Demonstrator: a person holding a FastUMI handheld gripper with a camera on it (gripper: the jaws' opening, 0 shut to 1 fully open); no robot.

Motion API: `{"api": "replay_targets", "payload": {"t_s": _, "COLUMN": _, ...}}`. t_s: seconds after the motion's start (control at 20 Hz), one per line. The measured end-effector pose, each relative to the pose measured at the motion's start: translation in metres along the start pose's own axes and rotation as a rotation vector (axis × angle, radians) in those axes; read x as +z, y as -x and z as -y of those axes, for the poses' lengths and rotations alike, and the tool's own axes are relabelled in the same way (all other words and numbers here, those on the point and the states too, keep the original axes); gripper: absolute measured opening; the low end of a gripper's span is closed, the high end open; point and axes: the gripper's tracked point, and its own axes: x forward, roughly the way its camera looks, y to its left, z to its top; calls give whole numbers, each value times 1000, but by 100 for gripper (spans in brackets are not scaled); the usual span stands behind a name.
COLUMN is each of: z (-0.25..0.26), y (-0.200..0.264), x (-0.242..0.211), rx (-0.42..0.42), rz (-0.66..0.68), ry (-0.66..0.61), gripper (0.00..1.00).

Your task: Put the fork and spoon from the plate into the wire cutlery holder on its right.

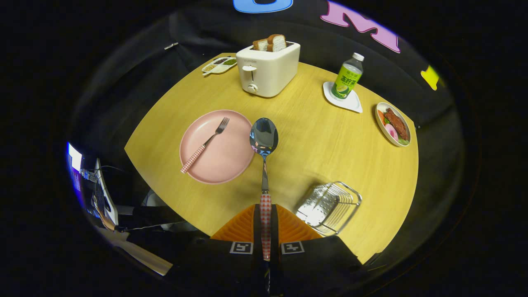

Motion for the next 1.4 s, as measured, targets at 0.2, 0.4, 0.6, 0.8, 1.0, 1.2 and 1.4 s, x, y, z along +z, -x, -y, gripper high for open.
{"api": "replay_targets", "payload": {"t_s": 0.2, "z": 49, "y": 27, "x": -29, "rx": -29, "rz": -95, "ry": 62, "gripper": 10}}
{"api": "replay_targets", "payload": {"t_s": 0.4, "z": 79, "y": 40, "x": -52, "rx": -12, "rz": -206, "ry": 107, "gripper": 10}}
{"api": "replay_targets", "payload": {"t_s": 0.6, "z": 105, "y": 44, "x": -69, "rx": -25, "rz": -341, "ry": 219, "gripper": 10}}
{"api": "replay_targets", "payload": {"t_s": 0.8, "z": 117, "y": 37, "x": -75, "rx": -23, "rz": -467, "ry": 278, "gripper": 10}}
{"api": "replay_targets", "payload": {"t_s": 1.0, "z": 119, "y": 23, "x": -70, "rx": -12, "rz": -569, "ry": 306, "gripper": 10}}
{"api": "replay_targets", "payload": {"t_s": 1.2, "z": 129, "y": 8, "x": -65, "rx": -22, "rz": -631, "ry": 319, "gripper": 11}}
{"api": "replay_targets", "payload": {"t_s": 1.4, "z": 135, "y": -3, "x": -65, "rx": -21, "rz": -688, "ry": 297, "gripper": 13}}
